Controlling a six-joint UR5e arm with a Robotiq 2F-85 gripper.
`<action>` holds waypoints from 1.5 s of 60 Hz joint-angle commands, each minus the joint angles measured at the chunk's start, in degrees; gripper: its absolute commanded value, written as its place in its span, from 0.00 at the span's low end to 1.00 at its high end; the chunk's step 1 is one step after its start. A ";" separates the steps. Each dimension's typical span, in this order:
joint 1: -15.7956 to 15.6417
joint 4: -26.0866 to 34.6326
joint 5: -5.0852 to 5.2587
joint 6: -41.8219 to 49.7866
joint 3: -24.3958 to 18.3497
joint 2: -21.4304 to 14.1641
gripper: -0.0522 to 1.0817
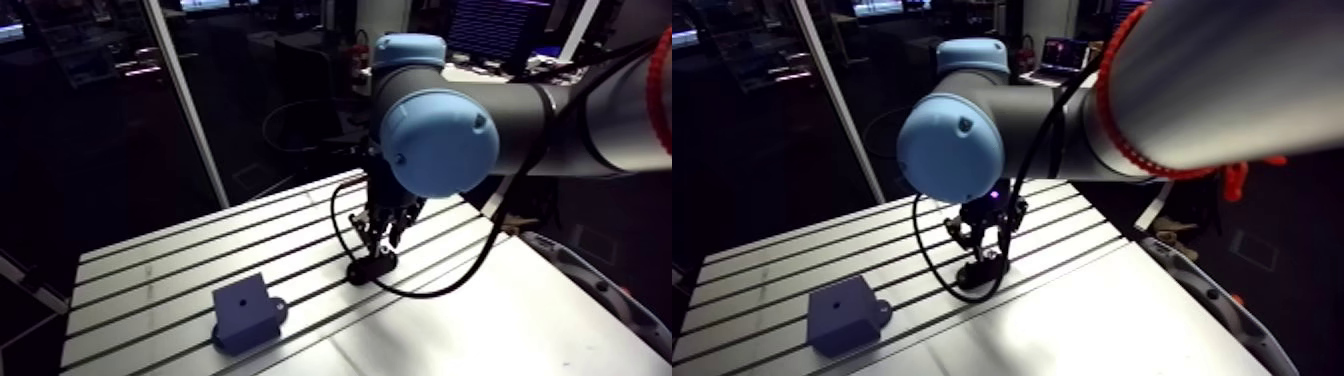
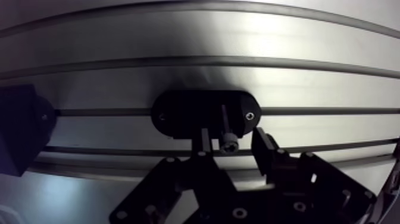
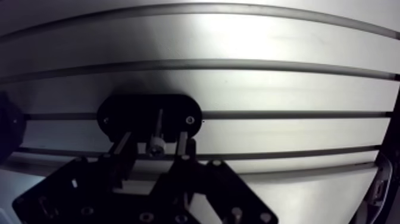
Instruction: Pick up the M10 bolt and insert it into the hole until fully seated.
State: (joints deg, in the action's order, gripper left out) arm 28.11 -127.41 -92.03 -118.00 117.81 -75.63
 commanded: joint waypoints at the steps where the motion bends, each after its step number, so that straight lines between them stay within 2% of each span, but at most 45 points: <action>1: -0.06 0.00 -0.03 0.00 0.11 0.00 0.51; 90: 0.02 0.09 0.04 -0.09 0.19 -0.08 0.68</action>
State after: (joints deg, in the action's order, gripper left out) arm 28.13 -127.31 -92.06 -118.05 118.02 -75.74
